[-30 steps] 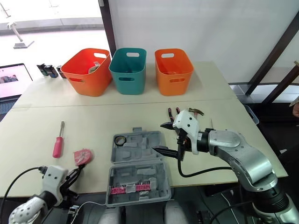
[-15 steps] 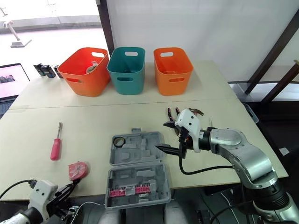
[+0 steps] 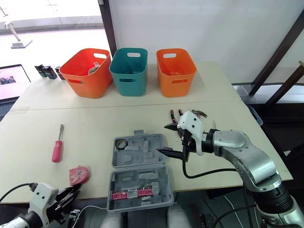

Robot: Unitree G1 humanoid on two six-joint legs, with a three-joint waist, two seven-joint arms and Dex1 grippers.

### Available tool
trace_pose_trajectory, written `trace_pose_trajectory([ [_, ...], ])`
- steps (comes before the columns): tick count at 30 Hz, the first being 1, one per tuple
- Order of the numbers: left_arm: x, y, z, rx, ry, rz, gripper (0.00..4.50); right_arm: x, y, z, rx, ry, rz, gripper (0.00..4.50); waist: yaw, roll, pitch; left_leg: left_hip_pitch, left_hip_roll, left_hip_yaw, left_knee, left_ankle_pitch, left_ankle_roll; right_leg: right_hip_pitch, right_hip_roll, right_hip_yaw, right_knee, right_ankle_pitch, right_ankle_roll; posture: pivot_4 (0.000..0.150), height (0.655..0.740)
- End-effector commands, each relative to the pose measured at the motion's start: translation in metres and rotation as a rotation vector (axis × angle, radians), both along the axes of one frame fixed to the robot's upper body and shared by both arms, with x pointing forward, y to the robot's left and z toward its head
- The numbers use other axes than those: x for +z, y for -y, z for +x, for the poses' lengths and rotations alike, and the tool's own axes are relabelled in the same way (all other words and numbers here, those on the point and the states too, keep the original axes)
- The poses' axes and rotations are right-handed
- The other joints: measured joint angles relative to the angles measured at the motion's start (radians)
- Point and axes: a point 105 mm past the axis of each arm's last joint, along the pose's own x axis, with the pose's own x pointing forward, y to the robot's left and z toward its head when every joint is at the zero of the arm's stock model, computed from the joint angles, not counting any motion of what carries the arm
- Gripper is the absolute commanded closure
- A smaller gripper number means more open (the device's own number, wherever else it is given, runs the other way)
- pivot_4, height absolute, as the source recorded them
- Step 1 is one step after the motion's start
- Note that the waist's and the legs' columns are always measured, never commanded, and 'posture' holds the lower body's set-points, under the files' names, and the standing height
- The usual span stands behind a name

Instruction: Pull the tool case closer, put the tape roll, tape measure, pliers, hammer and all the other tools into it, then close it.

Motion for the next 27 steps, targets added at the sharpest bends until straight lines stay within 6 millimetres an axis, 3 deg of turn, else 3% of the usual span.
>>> trace_pose_trajectory([
  [1, 0.028, -0.011, 0.004, -0.020, 0.037, 0.011, 1.28, 0.010, 0.001, -0.002, 0.025, 0.029, 0.033, 0.00, 0.000, -0.002, 0.001, 0.000, 0.000, 0.000, 0.000, 0.000, 0.000, 0.000, 0.000, 0.000, 0.000, 0.000, 0.000, 0.150, 0.7400],
  [4, 0.053, -0.013, 0.010, -0.092, 0.053, 0.005, 0.03, 0.010, 0.005, -0.002, 0.040, 0.024, 0.034, 0.00, 0.002, -0.005, 0.003, 0.000, 0.000, 0.000, 0.000, 0.000, 0.000, 0.000, 0.000, 0.000, 0.001, 0.000, 0.000, 0.150, 0.7400],
  [10, 0.081, -0.021, 0.014, -0.296, -0.040, -0.047, 0.03, 0.008, 0.005, -0.002, 0.069, 0.020, 0.021, 0.00, 0.003, -0.005, 0.004, -0.001, 0.000, 0.000, 0.001, 0.000, 0.000, -0.001, 0.000, 0.000, 0.000, 0.000, 0.000, 0.150, 0.7400],
  [18, 0.062, -0.067, 0.044, -0.635, -0.186, 0.140, 0.03, 0.006, -0.007, -0.002, 0.090, 0.029, 0.030, 0.00, 0.001, -0.003, 0.004, -0.002, 0.000, 0.000, 0.001, 0.000, 0.000, -0.003, 0.001, 0.000, 0.001, 0.001, -0.001, 0.150, 0.7400],
  [23, 0.054, -0.055, 0.063, -0.756, -0.164, 0.140, 0.03, 0.003, -0.009, -0.004, 0.072, 0.039, 0.031, 0.00, 0.009, -0.004, 0.004, -0.015, 0.000, -0.001, 0.002, 0.001, 0.000, -0.010, 0.002, 0.000, 0.009, 0.001, 0.000, 0.150, 0.7400],
  [27, 0.046, -0.044, 0.070, -0.784, -0.148, 0.134, 0.03, 0.001, -0.007, -0.006, 0.038, 0.043, 0.031, 0.00, 0.016, -0.004, 0.004, -0.015, 0.003, -0.002, 0.001, 0.001, 0.000, -0.016, 0.006, -0.001, 0.019, 0.001, 0.006, 0.150, 0.7400],
])
